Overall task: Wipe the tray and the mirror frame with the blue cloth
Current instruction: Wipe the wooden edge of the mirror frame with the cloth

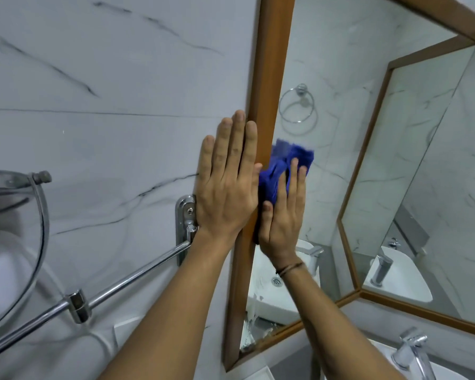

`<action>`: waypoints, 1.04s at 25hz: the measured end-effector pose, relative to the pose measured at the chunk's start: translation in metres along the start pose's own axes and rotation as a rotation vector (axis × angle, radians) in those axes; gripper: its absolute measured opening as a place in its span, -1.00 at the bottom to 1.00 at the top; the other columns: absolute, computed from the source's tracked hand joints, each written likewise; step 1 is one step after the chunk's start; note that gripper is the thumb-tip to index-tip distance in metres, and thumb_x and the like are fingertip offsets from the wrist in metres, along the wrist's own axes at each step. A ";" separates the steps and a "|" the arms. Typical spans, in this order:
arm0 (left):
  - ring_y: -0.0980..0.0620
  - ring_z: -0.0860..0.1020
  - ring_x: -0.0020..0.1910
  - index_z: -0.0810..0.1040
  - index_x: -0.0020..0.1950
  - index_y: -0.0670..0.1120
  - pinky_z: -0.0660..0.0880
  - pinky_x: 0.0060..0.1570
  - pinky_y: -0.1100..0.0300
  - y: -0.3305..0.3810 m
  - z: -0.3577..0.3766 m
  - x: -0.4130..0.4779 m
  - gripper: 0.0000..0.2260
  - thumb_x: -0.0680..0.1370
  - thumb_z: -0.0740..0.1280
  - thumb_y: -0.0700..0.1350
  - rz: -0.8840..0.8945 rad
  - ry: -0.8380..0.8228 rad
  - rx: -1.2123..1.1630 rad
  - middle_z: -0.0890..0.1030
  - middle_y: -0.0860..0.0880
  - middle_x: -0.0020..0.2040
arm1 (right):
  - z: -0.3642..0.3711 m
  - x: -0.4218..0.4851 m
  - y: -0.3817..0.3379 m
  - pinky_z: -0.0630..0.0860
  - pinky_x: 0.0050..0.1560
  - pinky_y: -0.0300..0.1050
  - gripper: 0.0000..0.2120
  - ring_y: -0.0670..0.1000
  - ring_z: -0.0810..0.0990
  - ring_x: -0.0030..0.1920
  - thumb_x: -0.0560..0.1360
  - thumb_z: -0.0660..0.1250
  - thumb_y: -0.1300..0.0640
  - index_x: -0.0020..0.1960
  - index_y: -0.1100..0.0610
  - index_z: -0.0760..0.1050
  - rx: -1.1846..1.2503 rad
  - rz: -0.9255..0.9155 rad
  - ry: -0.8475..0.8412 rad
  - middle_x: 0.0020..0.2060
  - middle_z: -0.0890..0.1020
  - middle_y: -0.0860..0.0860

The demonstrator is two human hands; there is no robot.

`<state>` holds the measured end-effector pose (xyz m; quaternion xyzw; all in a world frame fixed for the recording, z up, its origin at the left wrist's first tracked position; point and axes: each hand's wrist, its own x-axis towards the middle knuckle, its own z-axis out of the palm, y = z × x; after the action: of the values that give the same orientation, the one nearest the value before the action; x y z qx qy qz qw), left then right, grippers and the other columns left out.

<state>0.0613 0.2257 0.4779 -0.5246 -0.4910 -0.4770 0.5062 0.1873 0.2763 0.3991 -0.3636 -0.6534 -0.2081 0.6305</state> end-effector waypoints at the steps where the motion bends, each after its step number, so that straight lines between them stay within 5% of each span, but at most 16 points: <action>1: -0.17 0.33 0.78 0.29 0.82 -0.18 0.06 0.82 -0.12 0.000 0.001 -0.003 -0.48 0.89 0.12 0.01 -0.001 -0.007 -0.001 0.34 -0.18 0.80 | -0.003 -0.032 -0.003 0.06 0.82 0.25 -0.38 0.20 -0.04 0.85 0.83 -0.02 -0.08 0.83 0.02 -0.08 0.010 0.042 -0.059 0.84 -0.01 0.03; 6: -0.24 0.33 0.78 0.30 0.79 -0.27 -0.06 0.83 -0.10 0.001 -0.002 -0.027 -0.46 0.88 0.11 0.00 0.027 -0.067 -0.025 0.34 -0.27 0.78 | -0.032 -0.145 -0.013 0.15 0.67 0.35 -0.26 0.05 -0.17 0.84 0.78 0.08 -0.07 0.82 -0.10 -0.26 -0.019 0.081 -0.345 0.83 -0.21 -0.11; 12: -0.28 0.41 0.73 0.39 0.72 -0.37 0.12 0.80 -0.11 0.002 0.004 -0.049 -0.47 0.87 0.08 -0.04 0.027 -0.063 -0.099 0.42 -0.35 0.71 | 0.001 0.011 0.005 0.02 0.80 0.19 -0.40 0.19 -0.01 0.85 0.82 -0.08 -0.10 0.83 0.01 -0.01 0.010 -0.035 -0.002 0.84 0.00 0.01; 17: -0.24 0.42 0.73 0.29 0.74 -0.38 0.07 0.83 -0.07 0.005 0.009 -0.068 -0.49 0.88 0.10 -0.08 0.033 -0.016 -0.131 0.44 -0.34 0.71 | -0.012 -0.183 -0.002 -0.08 0.84 0.14 -0.37 0.19 -0.12 0.85 0.84 -0.09 -0.13 0.84 0.03 -0.14 -0.002 0.178 -0.319 0.85 -0.11 0.04; 21: -0.25 0.40 0.73 0.29 0.74 -0.38 0.04 0.83 -0.07 0.006 0.012 -0.074 -0.49 0.86 0.13 -0.09 0.015 -0.017 -0.141 0.42 -0.34 0.71 | -0.032 -0.282 0.010 -0.21 0.82 0.00 -0.34 0.16 -0.21 0.83 0.84 -0.16 -0.19 0.82 0.05 -0.26 -0.198 0.107 -0.555 0.83 -0.23 0.02; 23: -0.25 0.42 0.72 0.33 0.72 -0.39 0.06 0.83 -0.08 0.006 0.009 -0.075 -0.50 0.86 0.14 -0.10 0.016 -0.024 -0.162 0.43 -0.35 0.71 | -0.032 -0.257 0.011 -0.23 0.83 0.02 -0.34 0.10 -0.29 0.83 0.84 -0.15 -0.19 0.82 0.03 -0.27 -0.147 0.039 -0.530 0.83 -0.26 0.01; 26: -0.25 0.42 0.73 0.34 0.72 -0.40 0.09 0.82 -0.09 0.005 0.008 -0.072 -0.49 0.86 0.17 -0.09 0.010 -0.032 -0.185 0.43 -0.34 0.71 | -0.009 -0.146 0.017 -0.10 0.84 0.16 -0.39 0.16 -0.16 0.85 0.84 -0.06 -0.10 0.84 0.02 -0.10 0.012 -0.019 -0.289 0.84 -0.11 0.01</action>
<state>0.0618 0.2315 0.4058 -0.5791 -0.4501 -0.5094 0.4500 0.1975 0.2500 0.2550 -0.3801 -0.7418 -0.1557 0.5301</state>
